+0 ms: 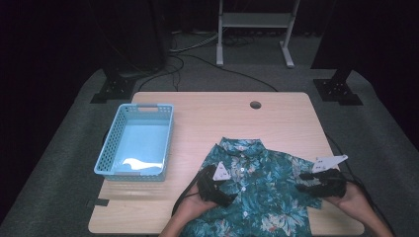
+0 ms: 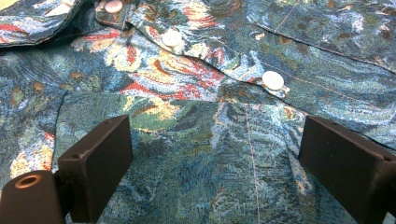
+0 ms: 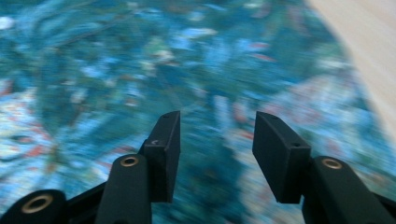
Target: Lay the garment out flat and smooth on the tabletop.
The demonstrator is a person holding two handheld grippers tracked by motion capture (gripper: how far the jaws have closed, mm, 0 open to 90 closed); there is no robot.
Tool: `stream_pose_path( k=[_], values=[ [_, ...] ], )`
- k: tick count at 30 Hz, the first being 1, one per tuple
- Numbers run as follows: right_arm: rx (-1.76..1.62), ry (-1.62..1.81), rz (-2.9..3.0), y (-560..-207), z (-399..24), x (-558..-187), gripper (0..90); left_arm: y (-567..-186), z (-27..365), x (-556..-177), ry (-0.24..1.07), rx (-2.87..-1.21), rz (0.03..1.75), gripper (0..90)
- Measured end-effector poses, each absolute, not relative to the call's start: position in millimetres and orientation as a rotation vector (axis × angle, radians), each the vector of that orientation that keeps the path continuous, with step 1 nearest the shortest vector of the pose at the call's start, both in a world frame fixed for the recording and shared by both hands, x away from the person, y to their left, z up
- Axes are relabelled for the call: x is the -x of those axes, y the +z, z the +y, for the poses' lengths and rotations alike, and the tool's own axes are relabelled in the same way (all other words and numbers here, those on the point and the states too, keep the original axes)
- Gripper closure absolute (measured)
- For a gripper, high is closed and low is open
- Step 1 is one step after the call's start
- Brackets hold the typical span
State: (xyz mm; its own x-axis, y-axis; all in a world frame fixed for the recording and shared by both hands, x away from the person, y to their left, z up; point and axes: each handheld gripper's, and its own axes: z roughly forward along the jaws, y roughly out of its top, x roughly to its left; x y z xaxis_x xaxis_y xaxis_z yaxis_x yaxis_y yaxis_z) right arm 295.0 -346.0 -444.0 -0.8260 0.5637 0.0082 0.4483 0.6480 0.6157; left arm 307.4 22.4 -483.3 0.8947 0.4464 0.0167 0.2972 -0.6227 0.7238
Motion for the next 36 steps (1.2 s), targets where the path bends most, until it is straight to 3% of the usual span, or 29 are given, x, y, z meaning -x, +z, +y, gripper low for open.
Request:
stream_pose_path(
  k=[8, 10, 15, 21, 31, 36],
  values=[
    [-0.718, 0.942, 2.753, -456.1, -312.5, -278.7, 47.6, -480.2, 19.2, -308.1, 0.245, -2.306, 0.537, 10.2],
    [-0.710, 0.942, 2.766, -459.8, -307.9, -277.3, 45.0, -477.8, 17.1, -307.1, 0.242, -2.321, 0.507, 17.4],
    [-0.733, 0.969, 2.750, -468.0, -304.4, -276.2, 37.2, -474.8, 8.7, -304.1, 0.234, -2.344, 0.434, 24.0],
    [-0.742, 1.009, 2.711, -471.4, -309.8, -275.1, 35.5, -470.5, 1.5, -308.7, 0.171, -2.374, 0.361, 47.7],
    [-0.725, 1.010, 2.699, -472.3, -321.6, -277.5, 37.9, -465.1, -12.7, -315.9, 0.202, -2.428, 0.337, 85.7],
    [-0.735, 1.003, 2.688, -472.5, -333.9, -278.8, 37.9, -458.8, -12.7, -320.8, 0.225, -2.447, 0.342, 87.8]
  ],
)
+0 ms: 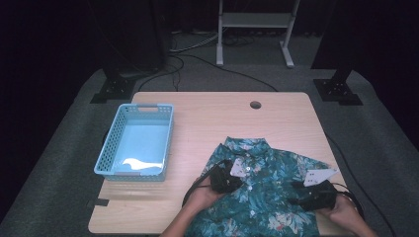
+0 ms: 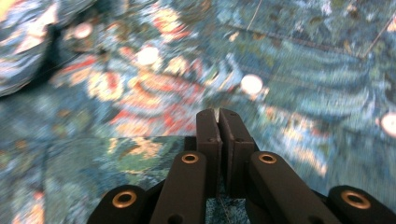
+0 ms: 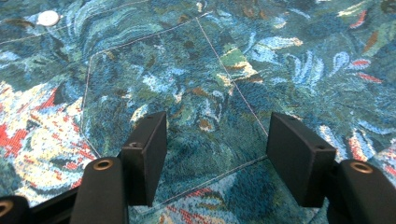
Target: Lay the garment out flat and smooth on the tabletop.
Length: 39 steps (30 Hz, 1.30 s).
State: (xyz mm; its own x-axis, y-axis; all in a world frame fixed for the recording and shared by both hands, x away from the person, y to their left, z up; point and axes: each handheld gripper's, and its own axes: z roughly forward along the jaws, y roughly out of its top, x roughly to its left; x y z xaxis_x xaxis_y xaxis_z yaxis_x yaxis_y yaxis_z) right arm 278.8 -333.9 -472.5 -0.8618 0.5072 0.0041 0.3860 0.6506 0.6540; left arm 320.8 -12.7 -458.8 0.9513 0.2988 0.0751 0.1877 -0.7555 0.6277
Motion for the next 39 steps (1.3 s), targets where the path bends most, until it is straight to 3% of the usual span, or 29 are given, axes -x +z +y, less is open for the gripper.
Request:
stream_pose_path(
  k=[10, 39],
  values=[
    [-0.794, 1.002, 2.651, -473.3, -356.6, -279.3, 37.7, -432.4, 9.1, -331.1, 0.300, -2.437, 0.381, 87.8],
    [-0.806, 0.963, 2.668, -471.0, -353.3, -280.3, 36.9, -396.9, 79.6, -349.4, 0.491, -2.431, 0.527, 87.8]
  ],
)
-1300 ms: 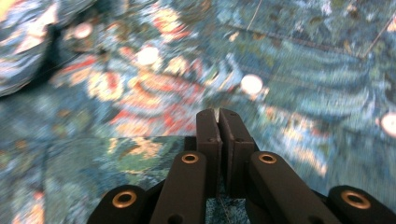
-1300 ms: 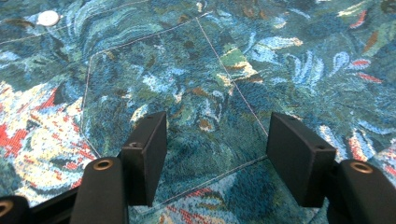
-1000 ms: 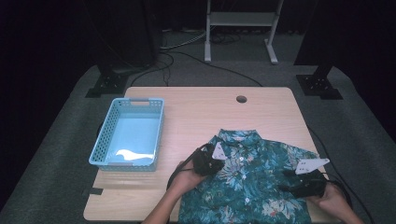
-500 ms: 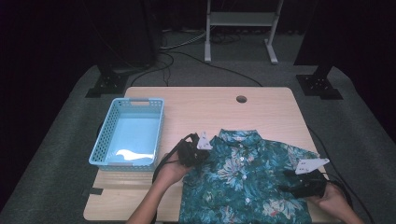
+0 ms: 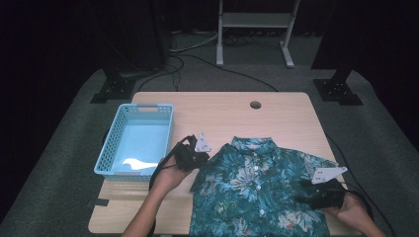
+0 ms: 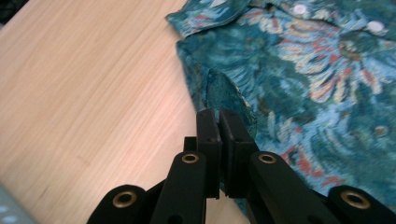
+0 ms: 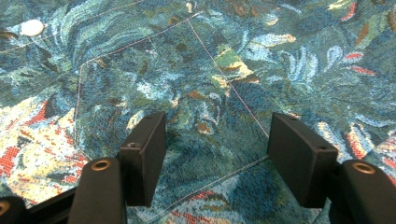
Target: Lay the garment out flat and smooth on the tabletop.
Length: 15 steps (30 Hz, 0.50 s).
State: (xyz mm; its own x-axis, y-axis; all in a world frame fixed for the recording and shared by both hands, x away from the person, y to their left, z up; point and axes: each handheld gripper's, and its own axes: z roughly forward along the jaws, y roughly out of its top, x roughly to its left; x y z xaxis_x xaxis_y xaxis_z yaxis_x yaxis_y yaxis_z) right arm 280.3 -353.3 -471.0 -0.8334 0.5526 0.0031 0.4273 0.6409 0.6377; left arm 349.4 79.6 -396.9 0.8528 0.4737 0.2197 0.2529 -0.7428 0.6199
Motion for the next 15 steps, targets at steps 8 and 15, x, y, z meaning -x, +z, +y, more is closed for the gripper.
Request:
stream_pose_path(
  k=[8, 15],
  values=[
    [-0.809, 0.946, 2.677, -470.2, -351.5, -280.7, 35.5, -394.4, 97.6, -354.5, 0.541, -2.425, 0.592, 87.2],
    [-0.809, 0.948, 2.677, -470.3, -351.7, -280.6, 35.4, -390.6, 110.8, -354.4, 0.562, -2.379, 0.647, 76.1]
  ],
)
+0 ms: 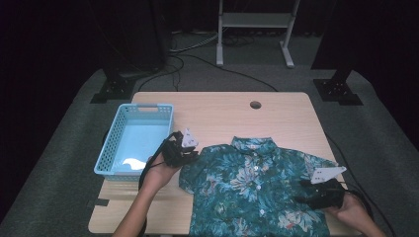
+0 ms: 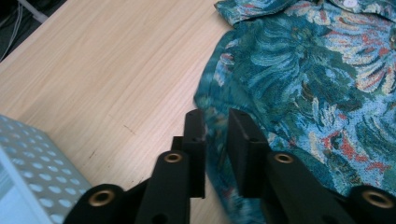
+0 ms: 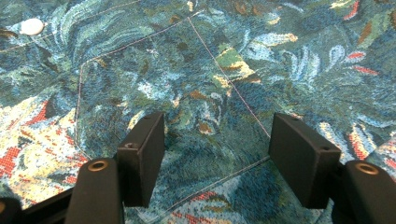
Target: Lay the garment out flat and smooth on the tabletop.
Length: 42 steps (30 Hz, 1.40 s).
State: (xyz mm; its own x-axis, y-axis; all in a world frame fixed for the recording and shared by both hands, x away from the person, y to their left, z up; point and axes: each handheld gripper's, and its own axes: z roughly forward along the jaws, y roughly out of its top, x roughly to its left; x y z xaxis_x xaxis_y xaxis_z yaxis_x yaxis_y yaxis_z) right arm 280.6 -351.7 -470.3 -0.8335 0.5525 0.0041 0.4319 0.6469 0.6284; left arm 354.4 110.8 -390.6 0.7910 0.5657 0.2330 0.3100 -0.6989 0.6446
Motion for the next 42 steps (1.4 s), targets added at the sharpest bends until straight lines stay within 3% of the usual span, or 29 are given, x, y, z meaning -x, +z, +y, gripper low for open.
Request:
stream_pose_path(
  k=[10, 27, 42],
  values=[
    [-0.816, 0.942, 2.675, -470.4, -350.0, -279.8, 32.8, -392.6, 100.8, -348.2, 0.509, -2.373, 0.607, 66.2],
    [-0.980, 0.896, 2.597, -459.8, -347.9, -264.6, 25.7, -435.3, 49.9, -319.7, 0.315, -2.348, 0.581, 19.4],
    [-1.044, 0.898, 2.552, -472.5, -347.4, -256.7, 22.3, -473.4, 48.7, -313.2, 0.266, -2.374, 0.653, 9.5]
  ],
)
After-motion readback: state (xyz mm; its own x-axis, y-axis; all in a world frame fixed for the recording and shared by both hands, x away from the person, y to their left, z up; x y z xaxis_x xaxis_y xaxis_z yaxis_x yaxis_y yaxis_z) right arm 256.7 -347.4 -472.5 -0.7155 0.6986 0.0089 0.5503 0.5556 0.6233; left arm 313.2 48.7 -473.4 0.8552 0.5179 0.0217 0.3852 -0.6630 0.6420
